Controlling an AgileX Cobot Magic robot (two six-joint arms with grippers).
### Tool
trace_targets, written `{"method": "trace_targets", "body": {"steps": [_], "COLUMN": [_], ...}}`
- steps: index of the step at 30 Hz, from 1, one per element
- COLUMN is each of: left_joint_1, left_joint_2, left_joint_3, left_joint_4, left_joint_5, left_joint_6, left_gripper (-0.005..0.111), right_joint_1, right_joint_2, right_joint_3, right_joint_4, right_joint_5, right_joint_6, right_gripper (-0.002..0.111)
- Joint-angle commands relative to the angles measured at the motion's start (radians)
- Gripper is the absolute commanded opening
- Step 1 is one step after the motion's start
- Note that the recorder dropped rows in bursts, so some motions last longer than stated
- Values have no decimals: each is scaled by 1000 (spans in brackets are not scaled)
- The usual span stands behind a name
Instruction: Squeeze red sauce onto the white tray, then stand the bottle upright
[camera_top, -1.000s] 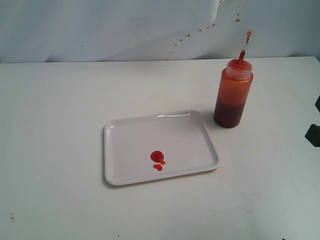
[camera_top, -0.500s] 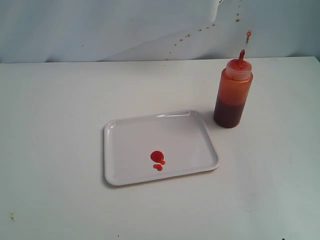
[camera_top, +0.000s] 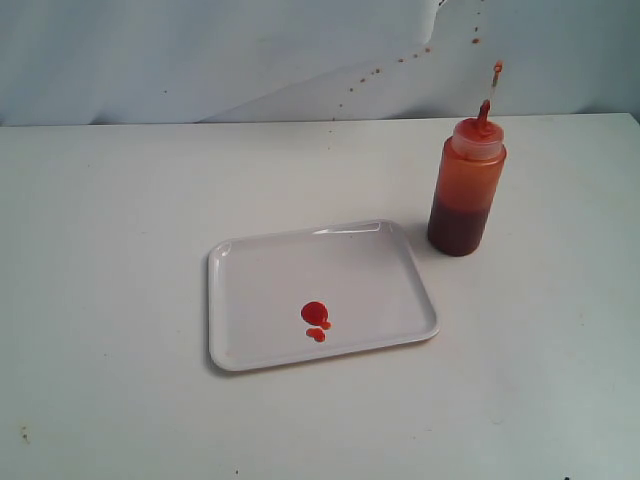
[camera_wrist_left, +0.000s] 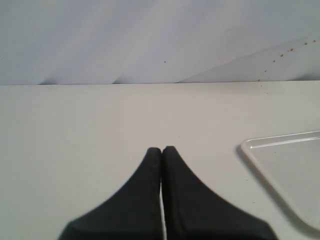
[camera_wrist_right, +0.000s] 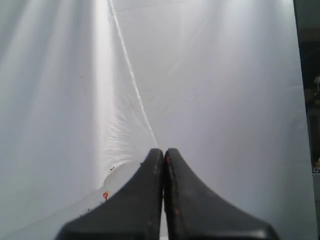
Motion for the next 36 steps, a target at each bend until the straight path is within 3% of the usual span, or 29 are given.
{"method": "trace_targets", "body": {"steps": [1,11,19,29,36], "left_joint_1": [-5,-5,-5,-5,-5], "left_joint_2": [-3,-3,-3,-3,-3], "left_joint_3": [6,6,6,6,6], "left_joint_4": [1,1,1,1,1], "left_joint_5": [3,3,3,3,3], "left_joint_6": [-3,-3,-3,0,0], "left_gripper": [0,0,0,0,0], "right_joint_1": [-7,-7,-7,-7,-7], "right_joint_2": [-35,-35,-35,-35,-35], "right_joint_3": [5,56,189,189,189], "right_joint_4": [79,96,236,338,322], "right_joint_5": [23,93,-15,107,249], "right_joint_6": [4,20,13,-335,-429], "right_gripper": [0,0,0,0,0]}}
